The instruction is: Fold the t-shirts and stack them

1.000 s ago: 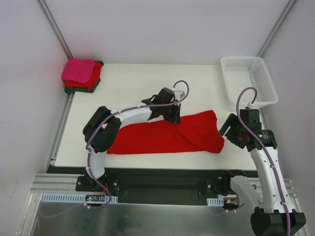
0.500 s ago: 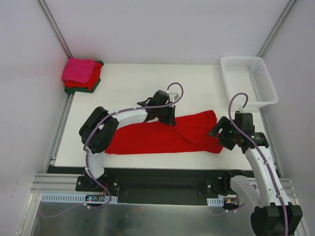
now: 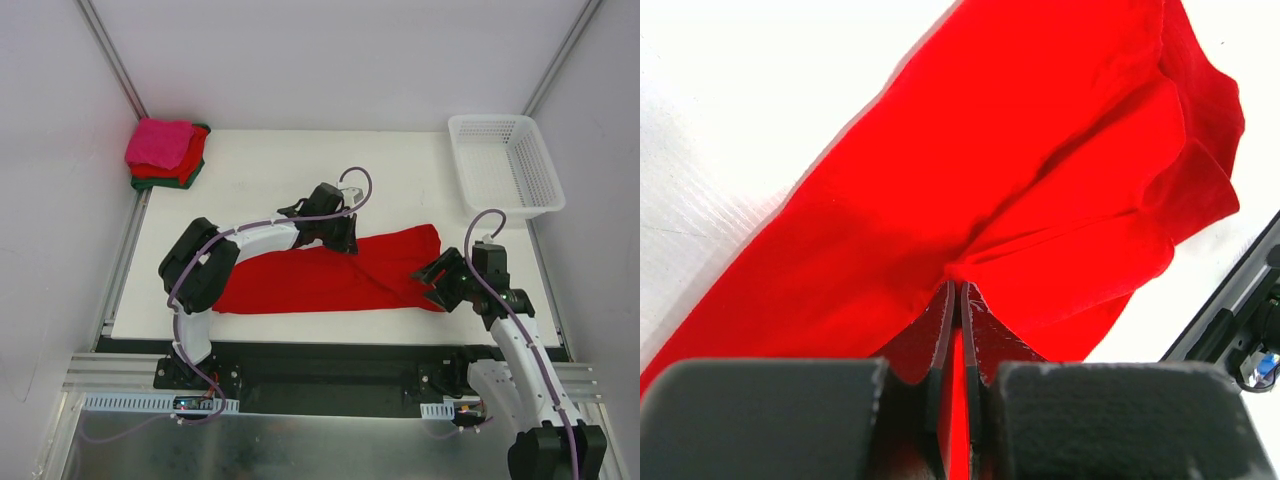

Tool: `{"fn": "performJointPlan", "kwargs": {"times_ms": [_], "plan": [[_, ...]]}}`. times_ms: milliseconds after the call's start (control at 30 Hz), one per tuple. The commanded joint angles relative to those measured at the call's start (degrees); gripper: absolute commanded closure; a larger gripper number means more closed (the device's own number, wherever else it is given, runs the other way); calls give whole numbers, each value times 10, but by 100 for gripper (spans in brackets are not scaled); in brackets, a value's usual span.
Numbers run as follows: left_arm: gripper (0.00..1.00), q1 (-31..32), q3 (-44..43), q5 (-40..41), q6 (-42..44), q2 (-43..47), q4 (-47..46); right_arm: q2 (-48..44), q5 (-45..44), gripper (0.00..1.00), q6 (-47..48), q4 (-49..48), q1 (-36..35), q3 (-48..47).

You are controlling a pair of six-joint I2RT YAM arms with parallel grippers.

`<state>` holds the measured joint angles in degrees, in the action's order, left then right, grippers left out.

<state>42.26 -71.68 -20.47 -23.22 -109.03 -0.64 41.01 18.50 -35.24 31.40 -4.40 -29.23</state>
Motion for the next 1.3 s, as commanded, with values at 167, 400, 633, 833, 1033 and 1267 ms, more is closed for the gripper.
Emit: {"fn": "performJointPlan", "kwargs": {"times_ms": [167,400,633,833,1033,1267], "plan": [[100,-5,12,-4,-3,39,-20,35,18,34,-51,-76,-7,28],[100,-6,17,-4,-3,43,-23,52,15,35,-73,-114,-21,51],[100,-8,20,-5,-3,44,-24,78,0,38,-81,-137,-46,59],[100,-8,22,-7,-4,46,-25,108,-16,42,-86,-157,-72,59],[100,-10,28,-5,-3,51,-25,127,-32,47,-85,-167,-84,57],[100,-13,34,-8,-3,58,-25,146,-60,48,-79,-179,-88,49]]}}
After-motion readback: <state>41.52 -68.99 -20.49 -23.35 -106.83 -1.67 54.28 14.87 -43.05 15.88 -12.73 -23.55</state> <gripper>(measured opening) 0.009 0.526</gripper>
